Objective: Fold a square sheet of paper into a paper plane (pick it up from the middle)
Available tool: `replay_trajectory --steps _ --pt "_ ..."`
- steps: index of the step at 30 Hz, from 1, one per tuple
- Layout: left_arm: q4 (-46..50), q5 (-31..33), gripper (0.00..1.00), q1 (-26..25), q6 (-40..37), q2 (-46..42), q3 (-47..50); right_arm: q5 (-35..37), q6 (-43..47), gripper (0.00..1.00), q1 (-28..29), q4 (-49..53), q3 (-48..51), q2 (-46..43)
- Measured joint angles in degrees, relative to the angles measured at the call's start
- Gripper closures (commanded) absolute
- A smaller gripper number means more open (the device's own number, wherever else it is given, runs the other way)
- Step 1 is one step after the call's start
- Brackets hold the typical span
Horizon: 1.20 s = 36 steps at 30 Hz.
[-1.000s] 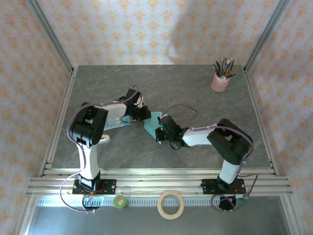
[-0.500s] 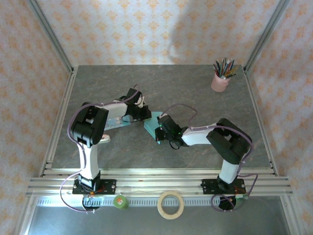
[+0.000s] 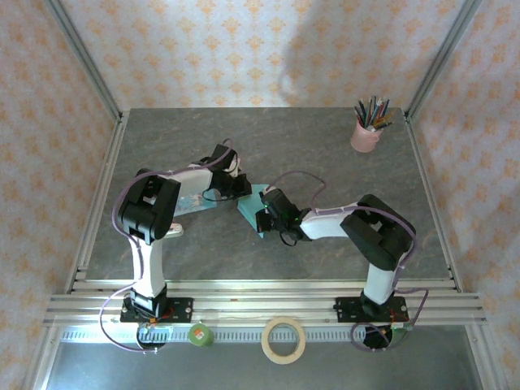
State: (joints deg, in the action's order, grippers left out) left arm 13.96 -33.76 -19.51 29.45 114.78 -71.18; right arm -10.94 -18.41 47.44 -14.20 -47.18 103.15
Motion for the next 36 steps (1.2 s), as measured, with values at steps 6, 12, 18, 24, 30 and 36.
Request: replay_trajectory --steps 6,12,18,24,30,36 --pt "0.1 3.0 0.73 0.1 2.1 -3.3 -0.5 -1.2 0.0 1.00 -0.3 2.3 -1.2 0.0" --pt "-7.4 1.2 0.82 0.2 8.1 -13.5 7.1 -3.1 0.0 1.00 -0.8 4.5 -2.8 0.5" --pt "-12.9 -2.0 0.85 0.2 14.4 -16.3 17.7 -4.0 0.0 0.97 -0.8 6.1 -4.3 1.3" --pt "-15.3 -3.4 0.87 0.0 18.1 -17.7 22.6 -4.3 -0.2 0.92 -1.0 6.4 -4.5 1.3" --pt "-17.6 -4.6 0.87 -0.7 20.3 -17.8 24.5 -4.8 -0.7 0.87 -1.0 7.0 -5.2 1.6" --pt "-19.5 -5.5 0.88 -1.5 21.3 -17.8 24.5 -5.1 -0.9 0.85 -1.0 7.6 -5.9 1.9"
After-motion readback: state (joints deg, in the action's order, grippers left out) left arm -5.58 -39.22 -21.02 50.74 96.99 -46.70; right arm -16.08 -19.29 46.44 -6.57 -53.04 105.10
